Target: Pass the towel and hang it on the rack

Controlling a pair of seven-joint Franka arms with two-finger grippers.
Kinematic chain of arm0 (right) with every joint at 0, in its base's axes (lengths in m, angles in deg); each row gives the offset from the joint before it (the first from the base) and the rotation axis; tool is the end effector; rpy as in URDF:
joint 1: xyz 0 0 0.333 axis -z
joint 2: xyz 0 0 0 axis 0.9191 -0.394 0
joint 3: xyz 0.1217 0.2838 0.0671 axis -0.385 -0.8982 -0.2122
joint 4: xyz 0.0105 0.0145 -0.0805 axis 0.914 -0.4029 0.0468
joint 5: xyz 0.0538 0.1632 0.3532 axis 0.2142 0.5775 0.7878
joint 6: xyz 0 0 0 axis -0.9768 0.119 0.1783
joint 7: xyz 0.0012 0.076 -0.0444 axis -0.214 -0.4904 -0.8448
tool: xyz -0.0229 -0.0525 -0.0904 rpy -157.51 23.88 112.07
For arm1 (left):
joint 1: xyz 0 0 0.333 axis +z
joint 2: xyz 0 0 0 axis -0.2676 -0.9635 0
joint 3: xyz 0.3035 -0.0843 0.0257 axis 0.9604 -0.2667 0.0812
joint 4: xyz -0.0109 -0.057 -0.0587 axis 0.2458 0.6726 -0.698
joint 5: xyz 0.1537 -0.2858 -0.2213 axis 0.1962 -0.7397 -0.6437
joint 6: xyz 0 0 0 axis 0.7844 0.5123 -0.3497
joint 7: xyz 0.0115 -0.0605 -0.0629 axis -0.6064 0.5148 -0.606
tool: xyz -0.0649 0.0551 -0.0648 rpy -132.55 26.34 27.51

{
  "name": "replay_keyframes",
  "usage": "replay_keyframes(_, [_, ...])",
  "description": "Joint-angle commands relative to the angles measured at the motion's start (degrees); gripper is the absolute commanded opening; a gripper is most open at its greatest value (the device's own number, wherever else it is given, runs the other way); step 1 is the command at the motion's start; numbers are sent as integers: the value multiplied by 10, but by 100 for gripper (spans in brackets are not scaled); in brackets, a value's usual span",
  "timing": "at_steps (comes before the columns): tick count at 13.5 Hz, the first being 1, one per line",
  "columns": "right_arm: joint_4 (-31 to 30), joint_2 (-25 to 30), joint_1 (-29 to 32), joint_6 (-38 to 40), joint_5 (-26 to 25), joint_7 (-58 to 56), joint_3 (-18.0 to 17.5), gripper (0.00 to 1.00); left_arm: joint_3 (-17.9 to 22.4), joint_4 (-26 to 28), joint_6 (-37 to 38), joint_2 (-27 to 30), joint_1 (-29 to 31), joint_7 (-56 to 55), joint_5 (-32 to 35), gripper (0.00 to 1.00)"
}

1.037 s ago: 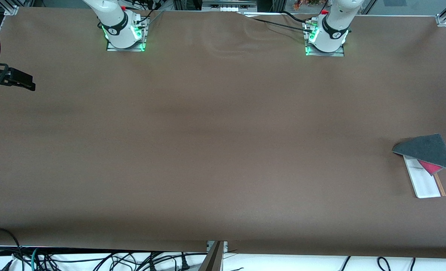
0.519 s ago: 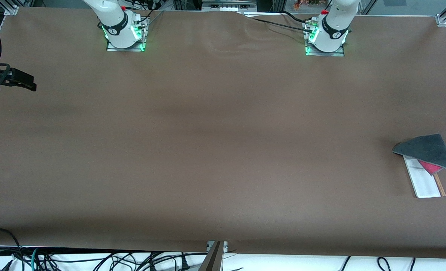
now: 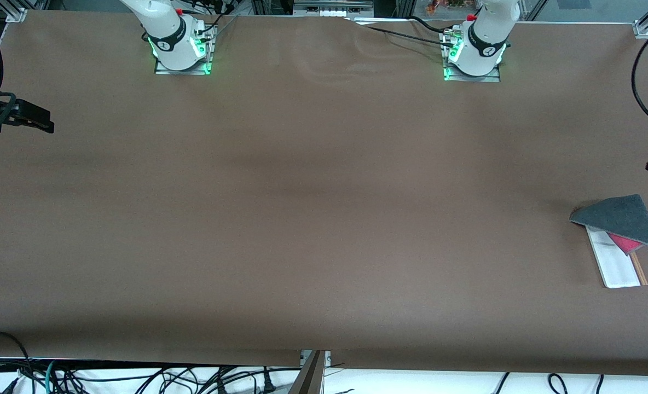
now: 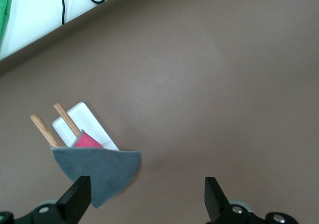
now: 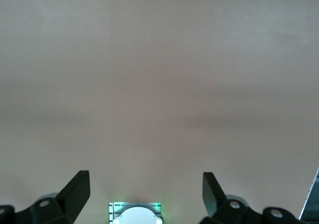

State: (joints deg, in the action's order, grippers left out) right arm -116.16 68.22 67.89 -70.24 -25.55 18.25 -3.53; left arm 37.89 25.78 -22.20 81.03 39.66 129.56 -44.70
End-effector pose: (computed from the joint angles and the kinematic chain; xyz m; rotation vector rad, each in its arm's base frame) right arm 0.5794 -0.0134 0.6208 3.0620 0.0568 -0.2627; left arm 0.5702 0.1741 0.5547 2.9951 -0.7570 0.2141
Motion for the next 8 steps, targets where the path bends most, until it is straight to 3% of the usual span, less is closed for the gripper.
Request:
replay_keyframes(1, [1, 2, 0, -3, 8, 7, 0, 100, 16, 73, 5, 69, -36, -96, 14, 100])
replay_keyframes(4, [0, 2, 0, -3, 8, 6, 0, 100, 17, 122, 10, 119, -64, -194, 14, 100])
replay_keyframes(8, [1, 2, 0, -3, 7, 6, 0, 100, 16, 131, 68, 148, -103, -371, 14, 100])
